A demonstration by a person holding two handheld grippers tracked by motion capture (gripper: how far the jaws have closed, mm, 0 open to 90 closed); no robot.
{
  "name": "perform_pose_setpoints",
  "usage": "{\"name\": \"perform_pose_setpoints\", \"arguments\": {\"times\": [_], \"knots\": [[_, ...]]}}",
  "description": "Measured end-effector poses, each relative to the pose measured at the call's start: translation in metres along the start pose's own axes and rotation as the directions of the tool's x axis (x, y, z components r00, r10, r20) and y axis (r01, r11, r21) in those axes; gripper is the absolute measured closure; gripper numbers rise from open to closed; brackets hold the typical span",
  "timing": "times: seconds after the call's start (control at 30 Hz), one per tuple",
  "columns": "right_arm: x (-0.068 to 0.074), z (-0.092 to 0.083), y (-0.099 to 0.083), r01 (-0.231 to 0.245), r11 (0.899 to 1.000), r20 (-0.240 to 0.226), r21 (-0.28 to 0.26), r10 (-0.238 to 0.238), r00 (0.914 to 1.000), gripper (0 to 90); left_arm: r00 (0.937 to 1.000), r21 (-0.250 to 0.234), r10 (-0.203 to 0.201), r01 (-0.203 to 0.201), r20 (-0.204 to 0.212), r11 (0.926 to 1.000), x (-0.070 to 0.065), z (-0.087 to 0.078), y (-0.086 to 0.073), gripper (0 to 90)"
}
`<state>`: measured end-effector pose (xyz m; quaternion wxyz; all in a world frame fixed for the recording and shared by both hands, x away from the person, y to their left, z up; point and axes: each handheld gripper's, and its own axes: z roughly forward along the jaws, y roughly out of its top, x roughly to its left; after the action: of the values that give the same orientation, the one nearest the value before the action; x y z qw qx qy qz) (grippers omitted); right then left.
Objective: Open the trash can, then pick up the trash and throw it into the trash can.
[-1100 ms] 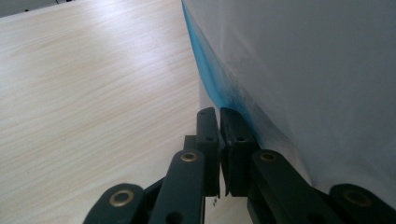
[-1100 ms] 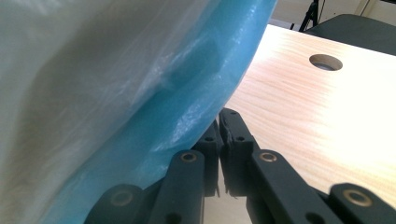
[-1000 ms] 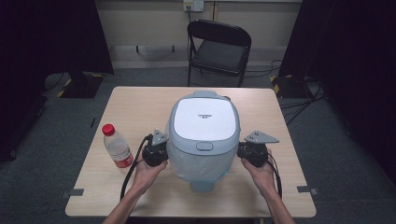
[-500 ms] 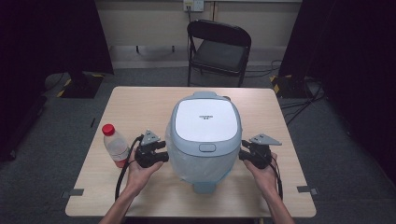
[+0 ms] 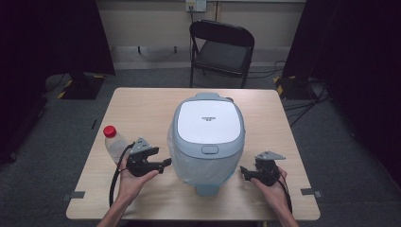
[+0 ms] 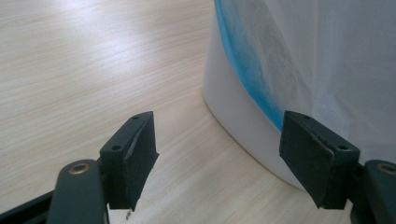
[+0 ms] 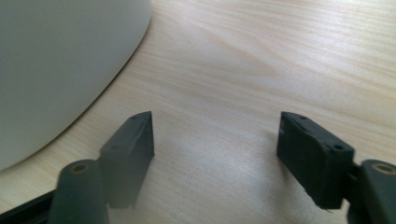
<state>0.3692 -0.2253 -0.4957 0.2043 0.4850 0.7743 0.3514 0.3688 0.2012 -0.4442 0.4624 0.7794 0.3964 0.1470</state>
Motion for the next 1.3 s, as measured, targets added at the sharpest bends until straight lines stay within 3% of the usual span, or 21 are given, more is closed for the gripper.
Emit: {"name": "perform_pose_setpoints", "arguments": {"times": [0.13, 0.2, 0.37, 0.47, 0.5, 0.67, 0.73, 0.9, 1.03, 1.1, 1.17, 1.3], "knots": [[0.001, -0.019, 0.016, 0.001, 0.996, 0.006, -0.092, 0.000, 1.0000, 27.7, 0.9998, 0.001, -0.019, 0.019, 0.000, 0.9998, 0.002, -0.003, 0.001, 28.4], [0.003, -0.027, 0.024, 0.000, 0.992, -0.012, -0.124, -0.002, 0.9999, 28.7, 0.9996, -0.022, -0.018, 0.019, 0.021, 0.9996, -0.002, -0.009, 0.005, 29.4], [0.000, -0.015, 0.011, 0.009, 0.999, -0.025, -0.053, -0.011, 0.9996, 28.5, 0.9995, -0.082, 0.016, -0.014, 0.027, 0.9965, -0.011, -0.034, 0.022, 32.4], [-0.003, -0.010, 0.002, 0.010, 1.000, -0.023, -0.018, -0.011, 0.9997, 28.4, 0.9989, -0.109, 0.018, -0.013, 0.044, 0.9940, -0.013, -0.043, 0.028, 33.3], [-0.005, -0.007, -0.004, 0.026, 1.000, -0.005, 0.016, -0.026, 0.9996, 27.8, 0.9981, -0.144, 0.026, -0.017, 0.057, 0.9894, -0.016, -0.052, 0.035, 34.2], [-0.006, -0.007, -0.009, 0.046, 0.999, 0.011, 0.003, -0.046, 0.9989, 26.1, 0.9941, -0.193, 0.048, -0.029, 0.097, 0.9808, -0.026, -0.067, 0.051, 36.1], [-0.006, -0.006, -0.011, 0.045, 0.999, 0.017, -0.015, -0.045, 0.9988, 25.8, 0.9877, -0.224, 0.049, -0.015, 0.148, 0.9745, -0.027, -0.072, 0.056, 34.7], [-0.006, -0.006, -0.011, 0.045, 0.999, 0.020, -0.016, -0.044, 0.9988, 25.8, 0.9844, -0.265, 0.077, -0.033, 0.158, 0.9636, -0.036, -0.082, 0.070, 37.1], [-0.006, -0.006, -0.011, 0.044, 0.999, 0.019, -0.016, -0.044, 0.9989, 25.8, 0.9734, -0.315, 0.124, -0.059, 0.192, 0.9471, -0.049, -0.091, 0.084, 49.7], [-0.006, -0.006, -0.011, 0.044, 0.999, 0.019, -0.016, -0.044, 0.9989, 25.8, 0.9599, -0.321, 0.166, -0.088, 0.226, 0.9429, -0.059, -0.094, 0.091, 56.8], [-0.006, -0.006, -0.011, 0.043, 0.999, 0.018, -0.015, -0.043, 0.9989, 25.7, 0.9456, -0.333, 0.215, -0.127, 0.244, 0.9342, -0.071, -0.095, 0.097, 64.0], [-0.005, -0.005, -0.010, 0.036, 0.999, 0.023, -0.014, -0.036, 0.9991, 25.5, 0.9129, -0.328, 0.273, -0.169, 0.303, 0.9294, -0.094, -0.086, 0.110, 76.7]]}}
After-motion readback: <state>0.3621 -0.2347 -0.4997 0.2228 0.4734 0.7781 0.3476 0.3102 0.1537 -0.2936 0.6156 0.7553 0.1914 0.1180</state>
